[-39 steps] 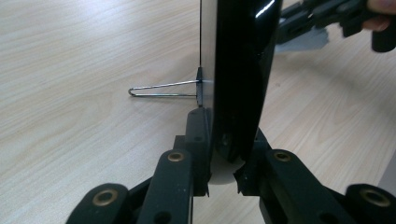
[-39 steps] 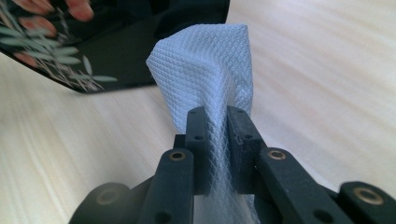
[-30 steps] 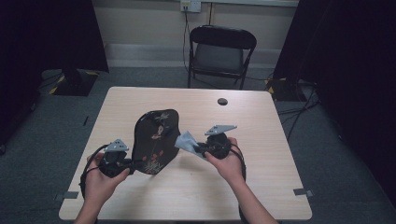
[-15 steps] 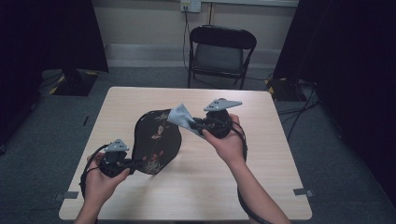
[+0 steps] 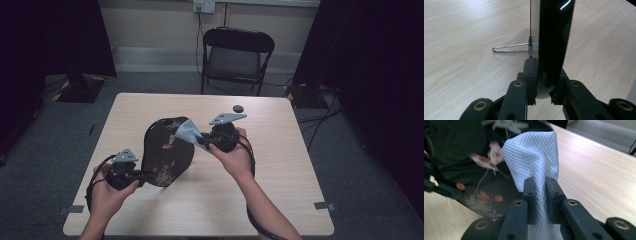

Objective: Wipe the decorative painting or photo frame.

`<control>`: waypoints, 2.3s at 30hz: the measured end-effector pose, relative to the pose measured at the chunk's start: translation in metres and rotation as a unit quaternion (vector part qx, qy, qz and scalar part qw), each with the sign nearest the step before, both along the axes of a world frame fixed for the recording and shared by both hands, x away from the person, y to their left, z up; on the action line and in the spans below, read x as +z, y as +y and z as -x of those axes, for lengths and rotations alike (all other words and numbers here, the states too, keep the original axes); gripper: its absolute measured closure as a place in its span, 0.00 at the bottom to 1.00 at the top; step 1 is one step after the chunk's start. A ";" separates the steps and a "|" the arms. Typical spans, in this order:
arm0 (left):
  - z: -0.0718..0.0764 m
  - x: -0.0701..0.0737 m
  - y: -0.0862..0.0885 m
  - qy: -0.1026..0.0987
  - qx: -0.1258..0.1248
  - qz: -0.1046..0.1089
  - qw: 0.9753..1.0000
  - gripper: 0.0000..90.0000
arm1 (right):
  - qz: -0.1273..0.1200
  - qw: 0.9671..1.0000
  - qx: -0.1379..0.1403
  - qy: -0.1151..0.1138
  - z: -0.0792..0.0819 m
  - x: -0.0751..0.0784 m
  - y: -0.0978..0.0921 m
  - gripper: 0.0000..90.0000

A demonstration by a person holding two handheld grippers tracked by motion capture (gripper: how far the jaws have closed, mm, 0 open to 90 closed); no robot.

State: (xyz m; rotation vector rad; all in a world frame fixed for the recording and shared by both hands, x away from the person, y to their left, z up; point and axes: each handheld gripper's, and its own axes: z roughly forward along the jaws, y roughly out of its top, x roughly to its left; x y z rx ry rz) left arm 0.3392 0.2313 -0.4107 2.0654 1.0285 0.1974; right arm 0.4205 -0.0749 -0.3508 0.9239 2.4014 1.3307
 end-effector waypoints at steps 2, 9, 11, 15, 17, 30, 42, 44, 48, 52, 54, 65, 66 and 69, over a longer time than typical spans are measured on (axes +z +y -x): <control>0.000 0.000 0.000 -0.001 0.000 -0.001 1.000 0.87 | 0.001 1.000 0.000 0.004 0.001 -0.006 -0.001 0.89; 0.000 0.000 0.000 -0.001 0.000 0.000 1.000 0.87 | 0.007 1.000 -0.001 0.025 0.005 -0.033 -0.004 0.89; 0.000 0.000 0.000 -0.001 -0.001 0.000 1.000 0.87 | 0.009 1.000 -0.001 0.029 0.006 -0.040 -0.004 0.89; 0.000 0.000 0.000 -0.001 -0.001 0.000 1.000 0.87 | 0.014 0.999 -0.001 0.041 0.009 -0.055 -0.005 0.89; 0.000 0.000 0.000 -0.001 -0.001 0.001 1.000 0.87 | 0.015 0.999 -0.001 0.048 0.010 -0.064 -0.005 0.89; 0.000 0.000 0.000 -0.001 0.000 0.000 1.000 0.87 | 0.034 0.996 -0.010 0.085 0.017 -0.114 -0.006 0.89; 0.000 0.000 0.000 -0.001 0.001 0.000 1.000 0.87 | 0.053 0.994 -0.012 0.098 0.018 -0.132 -0.008 0.89; 0.000 0.000 0.000 -0.001 0.001 -0.001 1.000 0.87 | 0.051 0.994 -0.010 0.095 0.019 -0.127 -0.009 0.89; 0.000 0.000 0.000 -0.001 0.002 0.000 1.000 0.87 | 0.043 0.996 -0.008 0.077 0.020 -0.106 -0.014 0.89; 0.000 0.000 0.000 0.000 0.003 -0.001 1.000 0.87 | 0.032 0.998 -0.007 0.056 0.020 -0.077 -0.019 0.89; 0.000 0.000 0.000 0.000 0.002 -0.002 1.000 0.87 | 0.029 0.999 -0.007 0.044 0.018 -0.061 -0.021 0.89; 0.000 0.000 0.000 0.000 0.003 0.000 1.000 0.87 | -0.009 1.000 0.000 -0.012 0.014 0.013 -0.013 0.89; 0.000 0.000 0.000 0.000 0.003 0.000 1.000 0.87 | -0.010 1.000 0.000 -0.019 0.013 0.018 -0.012 0.89; 0.000 0.000 0.000 -0.001 0.003 -0.001 1.000 0.87 | -0.015 0.999 -0.002 -0.029 0.010 0.030 -0.007 0.89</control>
